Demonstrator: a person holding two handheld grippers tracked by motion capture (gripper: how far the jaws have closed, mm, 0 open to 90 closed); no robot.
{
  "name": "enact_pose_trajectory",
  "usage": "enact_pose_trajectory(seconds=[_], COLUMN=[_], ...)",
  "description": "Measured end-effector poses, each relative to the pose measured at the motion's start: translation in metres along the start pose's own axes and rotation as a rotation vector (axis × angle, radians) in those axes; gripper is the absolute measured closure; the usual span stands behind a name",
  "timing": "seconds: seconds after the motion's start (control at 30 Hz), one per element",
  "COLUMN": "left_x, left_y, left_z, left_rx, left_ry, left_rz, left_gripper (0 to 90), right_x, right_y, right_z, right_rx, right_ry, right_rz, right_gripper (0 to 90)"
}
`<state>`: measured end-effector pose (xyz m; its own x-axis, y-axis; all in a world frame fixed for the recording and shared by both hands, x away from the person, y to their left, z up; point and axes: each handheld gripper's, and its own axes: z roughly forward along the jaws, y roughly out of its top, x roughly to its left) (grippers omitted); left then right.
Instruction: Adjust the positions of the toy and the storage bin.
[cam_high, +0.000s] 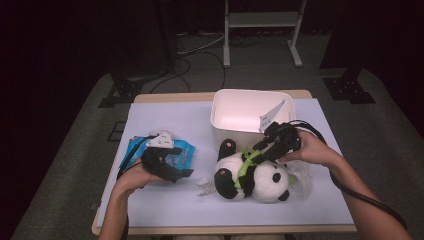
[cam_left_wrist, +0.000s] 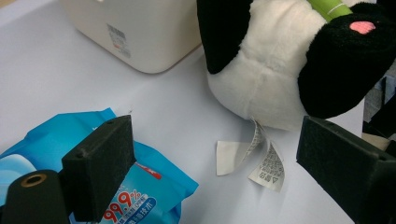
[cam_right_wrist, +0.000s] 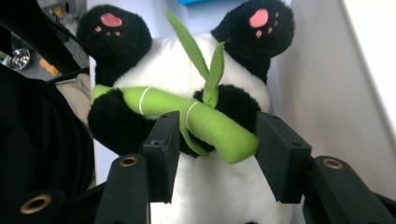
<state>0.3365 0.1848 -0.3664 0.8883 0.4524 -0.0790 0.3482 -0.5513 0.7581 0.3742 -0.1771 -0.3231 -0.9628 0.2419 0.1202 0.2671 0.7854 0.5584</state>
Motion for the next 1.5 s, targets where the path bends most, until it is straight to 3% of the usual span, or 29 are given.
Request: enact_pose_trajectory(seconds=[0.1,0.27,0.6,0.93,1.07,1.5], left_x=[0.000,-0.001,0.000,0.001,0.001,0.000], left_y=[0.000,0.001,0.002,0.002,0.001,0.003], left_z=[0.000,-0.001,-0.001,-0.001,-0.001,-0.001], left_rx=[-0.006,-0.010,-0.010,-0.010,-0.009,-0.017], left_ry=[0.001,0.000,0.002,-0.001,0.001,-0.001], left_rz=[-0.004,0.002,0.006,0.004,0.002,0.003], left_gripper=[10.5,10.5,10.5,10.5,10.5,10.5], right_x=[0.001,0.003,0.008,0.010,0.016,0.019], right_y=[0.001,0.002,0.002,0.003,0.008,0.013], right_z=[0.001,0.004,-0.001,-0.005,-0.010,-0.029], right_rx=[-0.016,0.006,0.009,-0.014,-0.012,-0.033], right_ry=[0.012,0.013,0.028,0.032,0.015,-0.005], right_rz=[-0.002,-0.009,-0.002,-0.013,-0.045,-0.061], right_gripper=[51.9,55.1,74.8,77.7,78.4,79.2])
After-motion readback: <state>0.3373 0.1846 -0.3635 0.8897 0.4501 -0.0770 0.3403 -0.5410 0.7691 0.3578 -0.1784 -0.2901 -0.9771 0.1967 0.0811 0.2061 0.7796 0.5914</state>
